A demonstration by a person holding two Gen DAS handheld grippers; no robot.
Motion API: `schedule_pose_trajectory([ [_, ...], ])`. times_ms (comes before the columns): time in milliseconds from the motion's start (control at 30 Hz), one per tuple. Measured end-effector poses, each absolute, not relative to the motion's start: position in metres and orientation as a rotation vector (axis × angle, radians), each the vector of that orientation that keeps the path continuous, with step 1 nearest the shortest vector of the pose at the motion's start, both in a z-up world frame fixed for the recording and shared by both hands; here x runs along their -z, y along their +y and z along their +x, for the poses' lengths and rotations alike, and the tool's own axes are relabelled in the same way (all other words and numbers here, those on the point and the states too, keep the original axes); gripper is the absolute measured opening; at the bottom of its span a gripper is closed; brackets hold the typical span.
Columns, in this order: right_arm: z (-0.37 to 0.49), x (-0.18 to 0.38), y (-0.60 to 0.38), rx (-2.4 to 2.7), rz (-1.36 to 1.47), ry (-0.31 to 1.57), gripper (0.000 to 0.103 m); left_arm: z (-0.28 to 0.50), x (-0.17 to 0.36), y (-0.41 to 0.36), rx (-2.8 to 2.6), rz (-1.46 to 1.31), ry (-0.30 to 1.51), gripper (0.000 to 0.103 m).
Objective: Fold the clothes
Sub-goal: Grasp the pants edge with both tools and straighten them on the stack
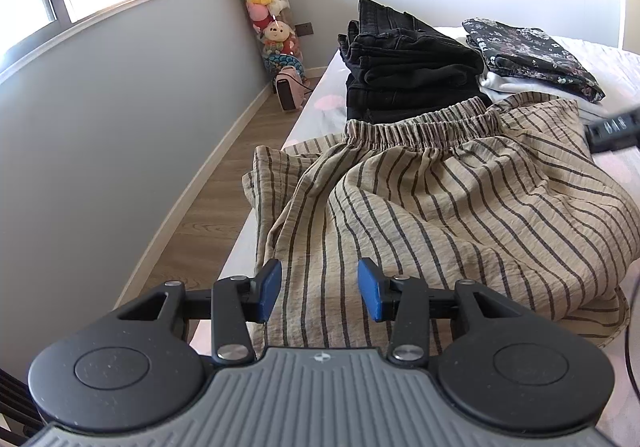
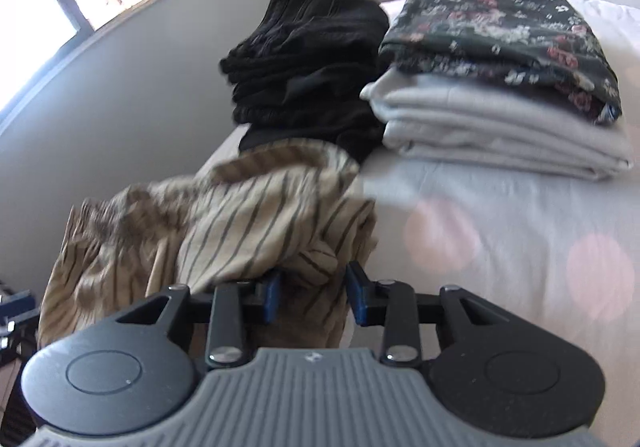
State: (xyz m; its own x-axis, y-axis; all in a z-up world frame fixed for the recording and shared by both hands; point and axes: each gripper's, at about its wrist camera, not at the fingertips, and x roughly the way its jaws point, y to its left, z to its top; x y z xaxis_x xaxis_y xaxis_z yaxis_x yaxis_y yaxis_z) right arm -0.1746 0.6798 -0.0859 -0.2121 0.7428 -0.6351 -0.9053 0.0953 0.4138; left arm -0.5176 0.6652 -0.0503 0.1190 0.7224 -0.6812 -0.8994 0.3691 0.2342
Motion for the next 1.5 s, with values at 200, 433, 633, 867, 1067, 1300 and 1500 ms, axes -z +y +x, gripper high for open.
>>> schedule_pose_trajectory([
  [200, -0.153, 0.077, 0.705, -1.455, -0.183, 0.854, 0.037, -0.521, 0.055, 0.67, -1.212, -0.267, 0.808, 0.05],
  [433, -0.131, 0.048, 0.685, -1.437, -0.142, 0.782, 0.037, -0.524, 0.053, 0.669, -1.227, -0.249, 0.78, 0.05],
  [633, -0.179, 0.013, 0.654, -1.623, -0.21, 0.677, 0.037, -0.53, 0.039, 0.673, -1.256, -0.228, 0.729, 0.05],
  [867, -0.273, 0.009, 0.655, -1.836, -0.341, 0.531, 0.024, -0.542, 0.031, 0.689, -1.26, -0.293, 0.614, 0.042],
  [1067, -0.295, 0.044, 0.681, -1.796, -0.359, 0.548, 0.022, -0.53, 0.047, 0.711, -1.213, -0.342, 0.554, 0.038],
  [1300, -0.273, 0.089, 0.71, -1.705, -0.34, 0.667, 0.019, -0.504, 0.078, 0.751, -1.242, -0.382, 0.66, 0.028],
  [1500, -0.273, 0.094, 0.715, -1.699, -0.341, 0.674, 0.019, -0.506, 0.097, 0.77, -1.283, -0.466, 0.703, 0.027],
])
